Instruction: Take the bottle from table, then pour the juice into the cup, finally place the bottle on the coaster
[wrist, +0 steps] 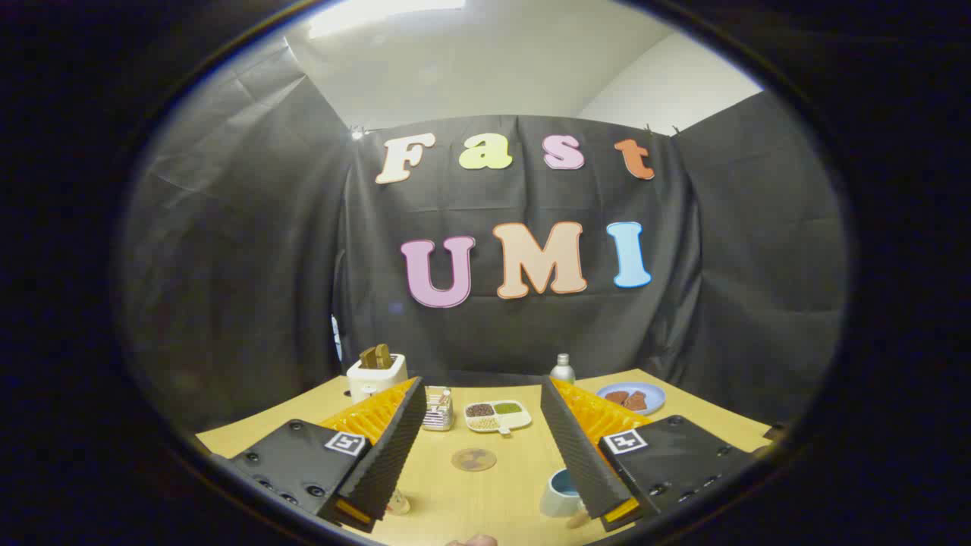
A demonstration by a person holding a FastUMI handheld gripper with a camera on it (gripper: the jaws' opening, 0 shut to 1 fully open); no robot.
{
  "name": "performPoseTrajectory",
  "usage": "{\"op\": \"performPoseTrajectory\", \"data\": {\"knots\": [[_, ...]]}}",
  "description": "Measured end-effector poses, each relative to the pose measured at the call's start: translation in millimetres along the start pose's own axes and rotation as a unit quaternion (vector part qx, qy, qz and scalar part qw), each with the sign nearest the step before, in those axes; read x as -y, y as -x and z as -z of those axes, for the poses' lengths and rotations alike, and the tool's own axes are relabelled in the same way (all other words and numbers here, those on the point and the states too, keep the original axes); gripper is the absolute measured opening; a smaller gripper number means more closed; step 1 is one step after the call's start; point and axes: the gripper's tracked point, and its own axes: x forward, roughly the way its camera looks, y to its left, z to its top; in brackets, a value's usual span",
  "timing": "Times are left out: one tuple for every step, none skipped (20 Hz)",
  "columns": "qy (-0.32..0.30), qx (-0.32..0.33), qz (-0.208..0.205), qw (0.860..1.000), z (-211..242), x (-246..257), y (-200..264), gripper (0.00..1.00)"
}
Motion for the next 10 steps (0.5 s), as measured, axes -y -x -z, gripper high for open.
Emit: {"op": "performPoseTrajectory", "data": {"knots": [[0.002,0.0,0.001,1.0,-0.5,1.2,0.6,0.97],[0.004,0.0,0.001,1.0,0.1,1.2,0.4,0.97],[0.008,0.002,0.0,1.0,-1.4,2.4,1.3,0.97],[0.013,0.003,0.0,1.0,-1.7,2.3,2.0,0.97],[0.017,0.002,-0.001,1.0,-1.2,2.2,1.5,0.97],[0.018,0.001,-0.003,1.0,0.5,1.2,2.8,0.97],[0.017,0.001,-0.004,1.0,0.8,0.0,2.4,0.97],[0.017,0.0,-0.005,1.0,2.0,0.2,1.4,0.97],[0.017,0.001,-0.005,1.0,2.4,0.2,1.7,0.97],[0.018,0.001,-0.005,1.0,2.8,-0.3,1.6,0.97]]}}
